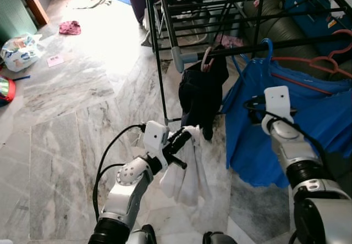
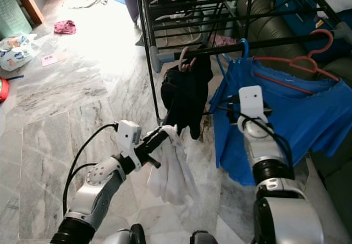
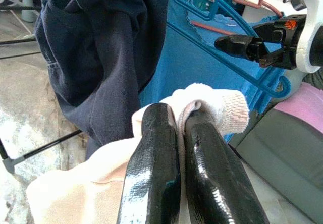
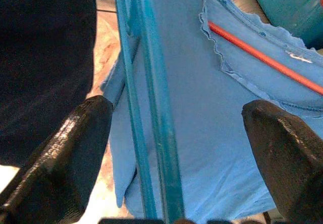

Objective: Hang hanger

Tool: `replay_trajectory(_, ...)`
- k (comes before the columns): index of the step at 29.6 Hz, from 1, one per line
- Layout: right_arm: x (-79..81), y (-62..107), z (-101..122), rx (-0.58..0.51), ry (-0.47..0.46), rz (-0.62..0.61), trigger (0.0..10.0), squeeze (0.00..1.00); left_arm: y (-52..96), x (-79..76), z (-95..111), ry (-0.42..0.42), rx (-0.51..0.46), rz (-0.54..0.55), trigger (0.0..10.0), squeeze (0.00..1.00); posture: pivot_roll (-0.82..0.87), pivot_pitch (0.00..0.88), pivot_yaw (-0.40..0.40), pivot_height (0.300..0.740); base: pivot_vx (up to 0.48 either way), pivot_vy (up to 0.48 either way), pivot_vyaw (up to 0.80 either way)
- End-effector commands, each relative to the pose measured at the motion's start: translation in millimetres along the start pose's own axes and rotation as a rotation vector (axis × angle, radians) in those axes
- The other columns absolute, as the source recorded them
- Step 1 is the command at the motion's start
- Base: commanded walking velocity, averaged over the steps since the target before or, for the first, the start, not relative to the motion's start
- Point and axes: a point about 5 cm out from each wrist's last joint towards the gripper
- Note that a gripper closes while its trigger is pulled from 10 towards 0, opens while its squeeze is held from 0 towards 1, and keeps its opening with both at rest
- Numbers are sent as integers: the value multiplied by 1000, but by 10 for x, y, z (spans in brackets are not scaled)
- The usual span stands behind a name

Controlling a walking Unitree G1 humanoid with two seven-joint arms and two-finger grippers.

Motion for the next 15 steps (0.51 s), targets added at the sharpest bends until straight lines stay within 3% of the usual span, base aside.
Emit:
replay_trajectory(1, -15, -9, 3, 8, 0, 5, 10000, 0, -11, -5, 0, -12, 4, -7, 10000, 0, -94, 204, 9, 740, 0, 0, 0)
replay_trajectory(2, -36, -15, 18, 9, -2, 3, 10000, 0, -12, -3, -1, -13, 5, -6, 10000, 0, -94, 204, 9, 740, 0, 0, 0)
replay_trajectory(3, -41, -18, 24, 9, -2, 2, 7922, 0, -12, -2, -1, -14, 5, -6, 10000, 0, -95, 203, 10, 740, 0, 0, 0)
replay_trajectory(4, -41, -18, 24, 9, -2, 2, 7922, 0, -12, -2, -1, -14, 5, -6, 10000, 0, -95, 203, 10, 740, 0, 0, 0)
replay_trajectory(5, -49, -23, 39, 8, -5, 3, 0, 0, -16, 0, -1, -15, 7, -6, 10000, 0, -94, 203, 10, 740, 0, 0, 0)
replay_trajectory(11, -7, -41, 84, 4, -13, 49, 0, 0, -22, -2, -5, -16, 10, -5, 10000, 0, -93, 201, 9, 740, 0, 0, 0)
replay_trajectory(12, 1, -43, 88, 4, -12, 57, 1098, 0, -22, -2, -6, -16, 11, -5, 10000, 0, -93, 202, 8, 740, 0, 0, 0)
replay_trajectory(15, 20, -49, 94, 12, -1, 78, 1922, 0, -23, -4, -9, -17, 13, -2, 10000, 0, -92, 201, 6, 740, 0, 0, 0)
Point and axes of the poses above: a point about 5 cm out from each wrist's last joint towards the gripper, its own y axis pointing back from the gripper into the wrist, its own z axis along the axis of the wrist's last joint, x = y × z, and after that the axes turned 10 degrees about -y, right-handed
